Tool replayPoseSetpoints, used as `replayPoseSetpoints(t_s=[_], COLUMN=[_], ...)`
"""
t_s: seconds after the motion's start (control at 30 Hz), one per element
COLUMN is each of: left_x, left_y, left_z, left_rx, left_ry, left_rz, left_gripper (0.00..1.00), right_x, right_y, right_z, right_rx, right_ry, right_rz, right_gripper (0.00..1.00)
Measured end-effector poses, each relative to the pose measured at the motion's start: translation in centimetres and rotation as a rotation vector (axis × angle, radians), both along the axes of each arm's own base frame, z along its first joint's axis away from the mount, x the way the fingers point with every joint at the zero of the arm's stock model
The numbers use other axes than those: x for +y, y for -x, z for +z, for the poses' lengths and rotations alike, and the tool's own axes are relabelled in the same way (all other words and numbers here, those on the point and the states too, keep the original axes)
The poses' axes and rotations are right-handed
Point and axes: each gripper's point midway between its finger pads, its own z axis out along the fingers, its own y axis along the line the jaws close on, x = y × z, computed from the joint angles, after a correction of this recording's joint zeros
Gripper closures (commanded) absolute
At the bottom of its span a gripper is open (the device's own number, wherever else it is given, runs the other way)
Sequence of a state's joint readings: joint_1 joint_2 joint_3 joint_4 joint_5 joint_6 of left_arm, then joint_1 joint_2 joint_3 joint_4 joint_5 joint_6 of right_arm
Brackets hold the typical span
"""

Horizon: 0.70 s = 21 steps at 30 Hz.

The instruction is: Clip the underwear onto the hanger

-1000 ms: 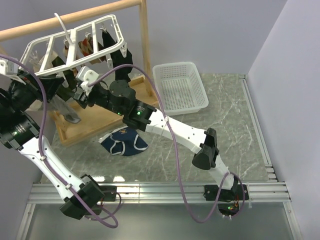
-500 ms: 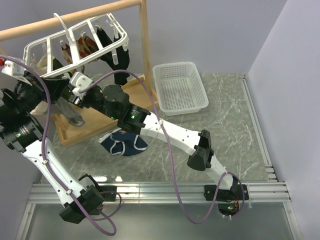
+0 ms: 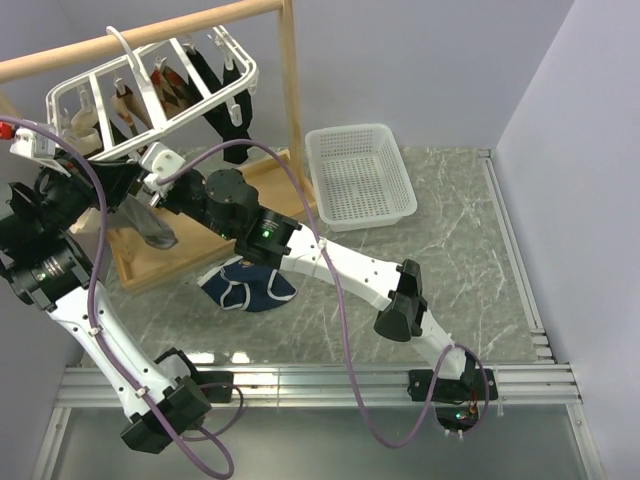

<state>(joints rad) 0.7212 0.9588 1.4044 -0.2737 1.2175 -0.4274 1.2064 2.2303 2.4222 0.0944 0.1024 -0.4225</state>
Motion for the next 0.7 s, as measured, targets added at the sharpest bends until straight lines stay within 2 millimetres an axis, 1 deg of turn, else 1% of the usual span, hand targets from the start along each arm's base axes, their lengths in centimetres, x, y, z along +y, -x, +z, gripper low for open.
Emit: replayPoseSetpoints(t_s=[0.03,0.07,0.1,0.13,0.2,0.27,0.3,0.4,0.5,0.7], left_x=[0.1,0.1,0.2,0.2,0.2,0.1,0.0,-0.1,0.1,0.9], left_y=[0.0,-0.1,-0.1,-0.1,-0.2,-0.2,-0.1,0.0,0.2,0.5], left_z=[0.0,0.0,0.0,0.0,-0.1,-0.2,-0.2,0.0,0.3,0.5], left_rx=[-0.001,-0.002,-0.003,-0.002,0.005,0.017,0.021,0.033,0.042,0.05], left_ry=[0.0,0.001,0.0,0.002,0.012,0.028,0.034,0.057,0.081,0.1], left_rz=[0.006,0.012,0.014,0.014,0.012,0.007,0.005,0.001,0.011,0.047], left_gripper=[0.94,0.91,0.81,0.74,0.58,0.5,0.42,0.27,0.23,0.23], right_x=[-0.1,-0.1,-0.2,-0.2,-0.2,-0.2,-0.1,-0.1,-0.3,-0.4], right_y=[-0.1,-0.2,-0.4,-0.5,-0.6,-0.6,-0.6,-0.7,-0.4,0.1], right_z=[-0.1,-0.1,-0.2,-0.2,-0.3,-0.3,-0.3,-0.6,-0.9,-0.8], right_rx=[0.003,0.005,0.005,0.009,0.014,0.027,0.034,0.063,0.096,0.168], right_ry=[0.002,0.004,0.006,0.006,0.005,-0.002,-0.006,-0.016,-0.017,-0.044], right_rz=[-0.008,-0.008,-0.01,-0.004,0.001,0.016,0.025,0.067,0.112,0.199], right_gripper=[0.84,0.92,0.96,1.0,1.0,1.0,1.0,1.0,1.0,1.0])
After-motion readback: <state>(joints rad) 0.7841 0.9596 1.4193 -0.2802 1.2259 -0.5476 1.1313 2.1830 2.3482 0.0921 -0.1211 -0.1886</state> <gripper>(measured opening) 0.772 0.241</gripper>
